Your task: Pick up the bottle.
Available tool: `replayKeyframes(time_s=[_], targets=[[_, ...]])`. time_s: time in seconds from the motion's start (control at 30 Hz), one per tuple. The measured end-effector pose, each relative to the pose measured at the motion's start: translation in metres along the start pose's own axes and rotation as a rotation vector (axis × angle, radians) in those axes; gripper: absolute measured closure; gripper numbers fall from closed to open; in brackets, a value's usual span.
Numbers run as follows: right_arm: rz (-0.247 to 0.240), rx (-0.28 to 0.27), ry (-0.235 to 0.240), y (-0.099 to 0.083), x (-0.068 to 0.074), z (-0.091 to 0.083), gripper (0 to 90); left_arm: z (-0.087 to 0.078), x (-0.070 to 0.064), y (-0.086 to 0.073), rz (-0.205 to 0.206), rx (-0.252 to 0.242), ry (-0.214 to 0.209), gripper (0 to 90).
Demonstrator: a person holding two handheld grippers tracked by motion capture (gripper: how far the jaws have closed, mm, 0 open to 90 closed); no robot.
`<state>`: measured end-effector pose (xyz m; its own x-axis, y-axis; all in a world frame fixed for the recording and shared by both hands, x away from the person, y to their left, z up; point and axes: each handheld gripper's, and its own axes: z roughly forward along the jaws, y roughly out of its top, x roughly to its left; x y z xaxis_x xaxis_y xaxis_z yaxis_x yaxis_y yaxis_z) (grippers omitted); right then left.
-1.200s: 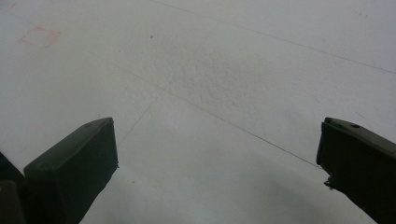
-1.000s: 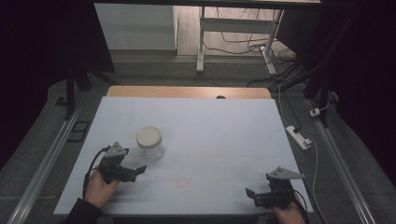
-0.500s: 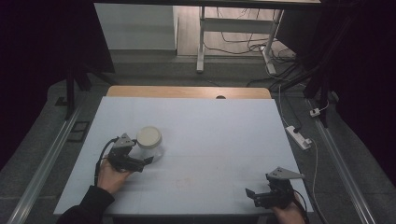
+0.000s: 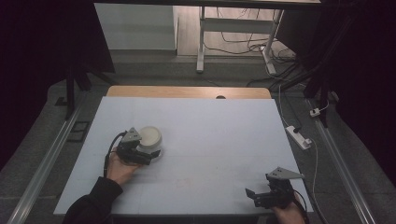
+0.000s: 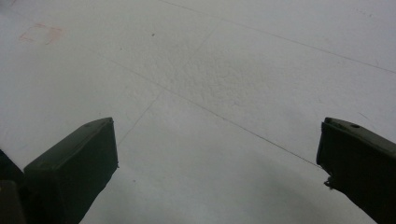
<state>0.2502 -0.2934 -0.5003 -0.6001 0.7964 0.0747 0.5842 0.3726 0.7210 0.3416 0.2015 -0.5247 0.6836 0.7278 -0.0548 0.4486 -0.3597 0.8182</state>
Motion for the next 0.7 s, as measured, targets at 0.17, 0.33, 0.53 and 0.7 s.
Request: replayKeyframes(time_s=[0.17,0.33,0.53,0.7], targets=[[-0.001,0.0,0.0,0.0,0.0001,0.0001,0.0,0.0016,0.0004,0.002,0.008,-0.002,0.02,5.5],[-0.002,0.0,0.0,0.0001,0.0002,0.0003,0.0,0.0017,0.0,0.0024,0.015,0.001,0.021,6.8],[-0.004,0.001,0.001,0.0,0.0004,0.0002,0.0,0.0015,-0.0004,0.0026,0.008,0.002,0.025,7.1],[-0.005,0.001,0.002,0.0,0.0004,0.0001,0.0,0.0013,-0.0014,0.0039,-0.002,0.011,0.034,7.2]])
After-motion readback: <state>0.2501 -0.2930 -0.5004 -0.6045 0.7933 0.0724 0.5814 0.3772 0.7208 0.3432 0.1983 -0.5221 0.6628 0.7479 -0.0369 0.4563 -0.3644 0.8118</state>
